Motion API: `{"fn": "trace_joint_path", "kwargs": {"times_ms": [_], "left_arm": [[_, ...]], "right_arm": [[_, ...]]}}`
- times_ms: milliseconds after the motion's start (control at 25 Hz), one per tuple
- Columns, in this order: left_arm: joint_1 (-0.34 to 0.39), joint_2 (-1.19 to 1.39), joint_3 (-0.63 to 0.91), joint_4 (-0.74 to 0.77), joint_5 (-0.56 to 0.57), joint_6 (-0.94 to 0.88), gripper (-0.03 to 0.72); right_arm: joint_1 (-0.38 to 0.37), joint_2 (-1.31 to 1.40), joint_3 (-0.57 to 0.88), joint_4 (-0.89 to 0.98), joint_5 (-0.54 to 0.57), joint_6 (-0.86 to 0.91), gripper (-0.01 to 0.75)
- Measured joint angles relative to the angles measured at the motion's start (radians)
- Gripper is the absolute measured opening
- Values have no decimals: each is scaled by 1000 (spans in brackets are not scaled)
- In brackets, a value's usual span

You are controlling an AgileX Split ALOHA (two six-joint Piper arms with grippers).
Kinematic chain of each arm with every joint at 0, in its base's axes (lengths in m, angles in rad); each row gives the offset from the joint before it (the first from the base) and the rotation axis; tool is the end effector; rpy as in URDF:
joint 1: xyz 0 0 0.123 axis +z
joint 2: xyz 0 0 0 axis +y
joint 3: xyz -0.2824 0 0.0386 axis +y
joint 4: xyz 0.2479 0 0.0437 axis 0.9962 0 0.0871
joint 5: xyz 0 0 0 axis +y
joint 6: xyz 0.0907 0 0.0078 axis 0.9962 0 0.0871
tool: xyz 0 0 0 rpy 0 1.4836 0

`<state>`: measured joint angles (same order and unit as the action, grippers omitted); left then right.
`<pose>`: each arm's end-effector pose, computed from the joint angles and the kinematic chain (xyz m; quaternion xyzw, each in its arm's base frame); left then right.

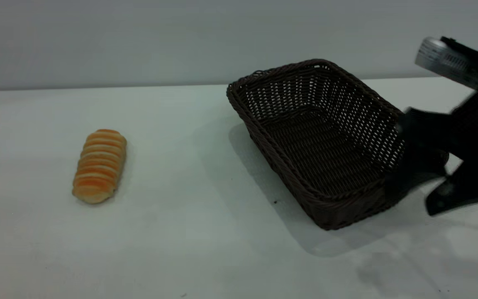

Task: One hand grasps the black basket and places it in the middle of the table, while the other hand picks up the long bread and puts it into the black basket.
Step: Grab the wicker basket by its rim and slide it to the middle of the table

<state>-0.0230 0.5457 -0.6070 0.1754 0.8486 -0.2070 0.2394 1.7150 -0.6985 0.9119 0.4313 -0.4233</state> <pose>0.0930 0.0098 0.3037 -0.0583 0.9017 0.0352 0.4270 0.2621 0.0950 0.1289 0.0674 0.9674 0.2154 0.1144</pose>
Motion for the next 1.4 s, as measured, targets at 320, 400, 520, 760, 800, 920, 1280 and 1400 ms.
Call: {"fn": "trace_joint_path", "kwargs": {"times_ms": [320,400,520,760,800,920,1280,1400], "left_arm": [[0,0,0,-17,20,0,495],[0,0,0,-21,20,0,495],[0,0,0,-22,20,0,495],[0,0,0,-22,20,0,495],[0,0,0,-22,21,0,495],[0,0,0,-22,22,0,495],[0,0,0,-22,23,0,495],[0,0,0,-22,23,0,495]], "right_arm": [[0,106,-36,151,-97,32,507],[0,109,-37,195,-136,32,507],[0,109,-38,279,-202,32,507],[0,142,-39,415,-339,32,507],[0,153,-41,435,-357,32,507],[0,192,-41,492,-396,32,507],[0,322,-130,523,-421,29,501],[0,348,-151,523,-423,28,443]]}}
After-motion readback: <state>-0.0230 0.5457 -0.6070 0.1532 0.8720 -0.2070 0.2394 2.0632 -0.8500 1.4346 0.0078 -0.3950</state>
